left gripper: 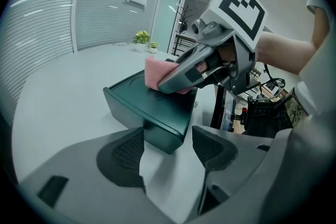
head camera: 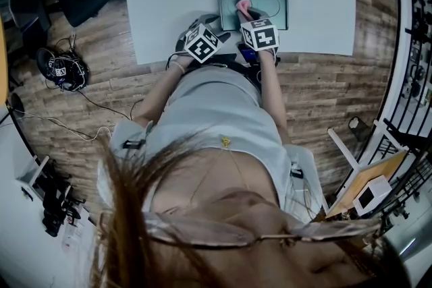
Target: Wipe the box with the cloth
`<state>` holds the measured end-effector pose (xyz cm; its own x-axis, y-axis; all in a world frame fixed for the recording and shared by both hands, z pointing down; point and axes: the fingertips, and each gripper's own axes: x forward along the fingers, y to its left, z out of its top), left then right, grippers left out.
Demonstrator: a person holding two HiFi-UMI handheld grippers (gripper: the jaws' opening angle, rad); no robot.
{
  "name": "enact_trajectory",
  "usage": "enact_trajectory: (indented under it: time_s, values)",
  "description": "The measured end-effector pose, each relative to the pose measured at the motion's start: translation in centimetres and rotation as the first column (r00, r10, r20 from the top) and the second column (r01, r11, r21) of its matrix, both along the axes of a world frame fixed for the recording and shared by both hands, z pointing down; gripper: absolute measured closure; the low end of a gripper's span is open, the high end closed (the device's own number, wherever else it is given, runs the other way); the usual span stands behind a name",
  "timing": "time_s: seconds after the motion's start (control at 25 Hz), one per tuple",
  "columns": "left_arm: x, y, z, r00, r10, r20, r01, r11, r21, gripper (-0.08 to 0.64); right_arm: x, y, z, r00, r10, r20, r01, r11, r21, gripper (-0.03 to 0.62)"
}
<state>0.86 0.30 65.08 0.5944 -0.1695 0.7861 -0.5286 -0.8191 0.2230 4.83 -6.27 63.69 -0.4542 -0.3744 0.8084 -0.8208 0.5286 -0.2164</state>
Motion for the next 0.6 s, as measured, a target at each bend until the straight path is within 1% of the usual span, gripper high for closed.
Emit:
enact_trajectory:
  time_s: [0.16, 0.32, 0.48, 0.52, 0.6]
  values:
    - [0.0, 0.0, 0.0, 1.000, -0.001, -0.002, 0.001, 1.000, -0.001, 0.275, -0.8, 0.2, 0.0, 1.000, -0.015, 0.014, 0.016, 1.000, -0.008, 0.554]
    - [-0.2, 0.0, 0.0, 1.000, 0.001, 0.000, -0.001, 1.000, 0.000, 0.275, -2.3, 0.6, -0.2, 0.999, -0.042, 0.030, 0.043, 0.999, -0.012, 0.554]
    - [-0.2, 0.0, 0.1, 1.000, 0.001, 0.002, -0.001, 1.000, -0.001, 0.275, -3.2, 0.8, -0.2, 0.997, -0.070, 0.013, 0.070, 0.998, 0.006, 0.554]
    - [-0.2, 0.0, 0.1, 1.000, 0.001, 0.003, -0.001, 1.000, -0.001, 0.275, -3.3, 0.9, -0.3, 0.997, -0.074, 0.017, 0.074, 0.997, 0.010, 0.554]
    - [-0.1, 0.1, 0.0, 1.000, 0.000, 0.005, 0.000, 1.000, -0.002, 0.275, -3.9, 1.1, -0.6, 0.995, -0.080, 0.062, 0.080, 0.997, 0.003, 0.554]
